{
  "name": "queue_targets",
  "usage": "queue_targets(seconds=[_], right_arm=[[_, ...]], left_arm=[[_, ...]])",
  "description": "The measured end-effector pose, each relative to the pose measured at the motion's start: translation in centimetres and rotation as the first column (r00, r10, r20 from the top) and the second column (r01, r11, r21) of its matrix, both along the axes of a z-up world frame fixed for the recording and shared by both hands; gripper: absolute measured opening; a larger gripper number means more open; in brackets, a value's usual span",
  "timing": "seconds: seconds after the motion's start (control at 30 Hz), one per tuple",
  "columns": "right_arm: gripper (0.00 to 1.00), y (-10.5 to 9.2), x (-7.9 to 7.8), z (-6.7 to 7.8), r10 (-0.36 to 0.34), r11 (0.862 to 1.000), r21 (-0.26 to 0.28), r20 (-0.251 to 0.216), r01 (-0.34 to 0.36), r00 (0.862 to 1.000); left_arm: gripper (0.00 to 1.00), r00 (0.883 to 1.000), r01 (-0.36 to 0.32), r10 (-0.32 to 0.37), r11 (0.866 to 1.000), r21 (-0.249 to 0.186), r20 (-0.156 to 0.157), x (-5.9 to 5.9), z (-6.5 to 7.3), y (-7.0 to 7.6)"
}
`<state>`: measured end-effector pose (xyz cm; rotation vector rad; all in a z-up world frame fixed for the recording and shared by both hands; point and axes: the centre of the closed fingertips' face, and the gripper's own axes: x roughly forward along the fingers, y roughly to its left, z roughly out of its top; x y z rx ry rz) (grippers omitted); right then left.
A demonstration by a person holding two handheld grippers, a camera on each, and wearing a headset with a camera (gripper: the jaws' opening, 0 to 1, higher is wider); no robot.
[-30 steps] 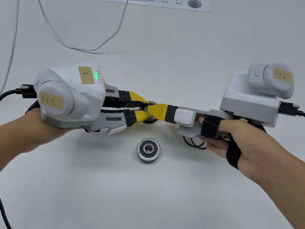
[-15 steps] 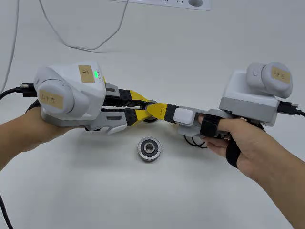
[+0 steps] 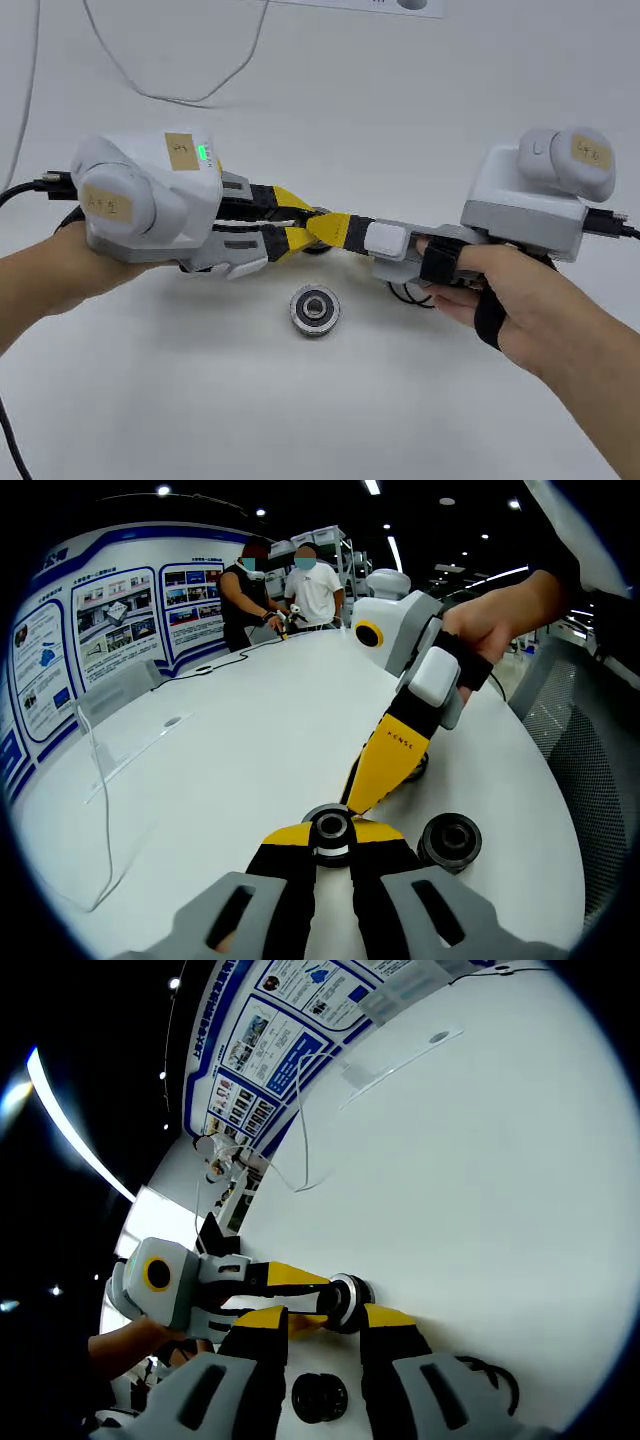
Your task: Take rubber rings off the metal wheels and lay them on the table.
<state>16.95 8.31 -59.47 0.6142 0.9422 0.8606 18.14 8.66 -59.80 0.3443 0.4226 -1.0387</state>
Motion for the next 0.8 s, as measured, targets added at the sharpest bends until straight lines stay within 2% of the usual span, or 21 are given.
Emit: queue_targets(seconds=[0.17, 0.43, 0.8], right_arm=[[0.3, 0.06, -0.11, -0.23, -0.004, 1.0, -0.01, -0.01, 0.004, 1.0], [0.31, -0.17, 0.1, -0.35, -0.017, 0.999, -0.032, 0.022, 0.017, 1.0], [0.34, 0.05, 0.15, -0.19, -0.034, 0.999, -0.002, 0.02, 0.034, 0.999]], left_arm=[[0.12, 1.0, 0.002, -0.002, 1.0, 0.001, -0.001, -0.02, -0.02, 0.0], [0.12, 1.0, 0.005, -0.005, 1.0, 0.005, -0.004, -0.06, -0.06, 0.01], [0.12, 1.0, 0.009, -0.009, 1.0, 0.01, -0.007, -0.11, -0.07, -0.01]])
